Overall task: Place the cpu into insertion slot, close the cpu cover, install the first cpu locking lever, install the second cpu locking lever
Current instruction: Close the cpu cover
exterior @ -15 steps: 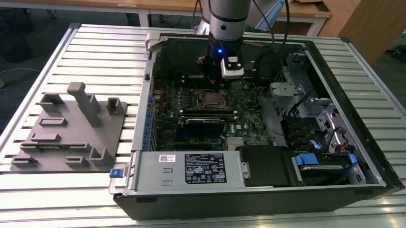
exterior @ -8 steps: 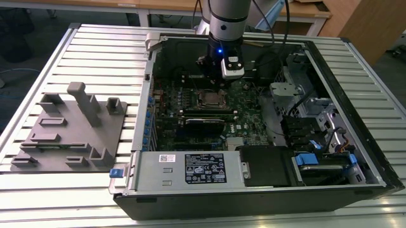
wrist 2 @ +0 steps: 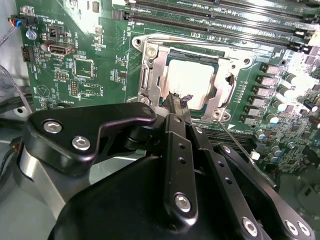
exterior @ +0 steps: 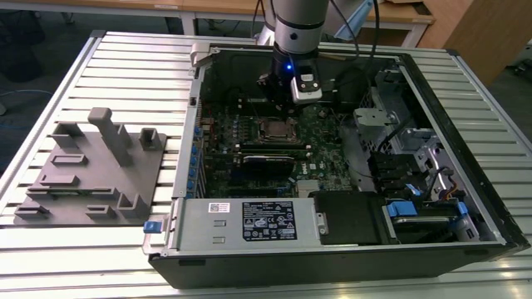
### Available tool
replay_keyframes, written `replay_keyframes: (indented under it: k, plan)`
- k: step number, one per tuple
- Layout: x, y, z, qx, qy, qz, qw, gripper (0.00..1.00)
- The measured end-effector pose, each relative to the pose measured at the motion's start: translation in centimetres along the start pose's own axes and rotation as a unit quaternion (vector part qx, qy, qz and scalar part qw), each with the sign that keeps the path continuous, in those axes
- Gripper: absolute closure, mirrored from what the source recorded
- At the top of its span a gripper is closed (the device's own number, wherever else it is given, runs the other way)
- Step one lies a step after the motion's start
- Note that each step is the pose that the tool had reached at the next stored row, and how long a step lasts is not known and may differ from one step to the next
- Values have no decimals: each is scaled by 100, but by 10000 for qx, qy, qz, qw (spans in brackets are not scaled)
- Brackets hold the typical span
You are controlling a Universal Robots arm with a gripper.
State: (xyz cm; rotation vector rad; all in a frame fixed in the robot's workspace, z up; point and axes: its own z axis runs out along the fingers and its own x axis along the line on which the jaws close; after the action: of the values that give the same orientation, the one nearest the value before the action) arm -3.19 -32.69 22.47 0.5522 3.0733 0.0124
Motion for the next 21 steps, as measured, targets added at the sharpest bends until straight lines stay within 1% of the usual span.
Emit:
replay_keyframes:
  k: [3,5,10,21]
  plan:
    - [0,0,1,-2,2,-159,9999,90]
    - [0,0,3,-4,4,-297,9996,90]
    - [0,0,6,-10,7,-631,9980,90]
    - [0,0,6,-12,8,-728,9973,90]
